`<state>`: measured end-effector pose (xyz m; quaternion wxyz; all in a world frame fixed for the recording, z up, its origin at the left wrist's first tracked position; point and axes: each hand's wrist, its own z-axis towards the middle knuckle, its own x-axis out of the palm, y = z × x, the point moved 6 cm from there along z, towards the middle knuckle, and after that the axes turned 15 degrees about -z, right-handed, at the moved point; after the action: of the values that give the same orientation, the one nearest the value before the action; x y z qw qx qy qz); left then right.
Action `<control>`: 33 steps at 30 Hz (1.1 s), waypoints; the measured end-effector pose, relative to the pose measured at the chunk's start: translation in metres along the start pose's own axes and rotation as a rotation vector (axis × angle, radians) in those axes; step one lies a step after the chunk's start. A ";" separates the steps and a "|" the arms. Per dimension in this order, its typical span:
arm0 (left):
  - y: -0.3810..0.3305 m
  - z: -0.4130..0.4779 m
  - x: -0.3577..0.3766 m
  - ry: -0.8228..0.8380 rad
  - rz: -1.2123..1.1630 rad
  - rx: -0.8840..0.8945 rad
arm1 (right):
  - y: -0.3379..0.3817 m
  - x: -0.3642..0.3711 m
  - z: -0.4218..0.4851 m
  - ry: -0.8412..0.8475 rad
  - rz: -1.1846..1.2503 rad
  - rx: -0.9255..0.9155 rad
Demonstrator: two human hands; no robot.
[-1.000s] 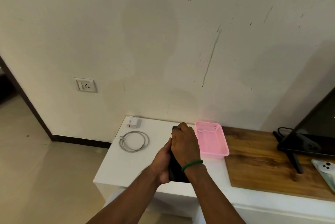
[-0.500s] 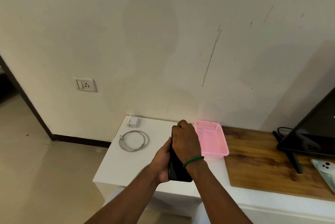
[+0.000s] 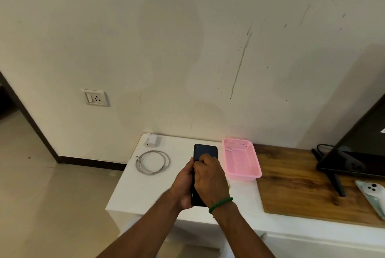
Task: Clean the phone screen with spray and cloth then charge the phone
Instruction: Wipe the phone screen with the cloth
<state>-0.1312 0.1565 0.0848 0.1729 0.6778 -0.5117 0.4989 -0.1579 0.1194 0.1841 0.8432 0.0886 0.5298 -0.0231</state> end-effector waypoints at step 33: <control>0.003 -0.015 0.022 0.016 -0.072 0.024 | -0.003 0.011 0.012 0.023 0.025 0.064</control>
<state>-0.1420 0.1548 0.1089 0.1867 0.6940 -0.4794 0.5037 -0.1427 0.1149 0.1788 0.8340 0.1224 0.5373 -0.0285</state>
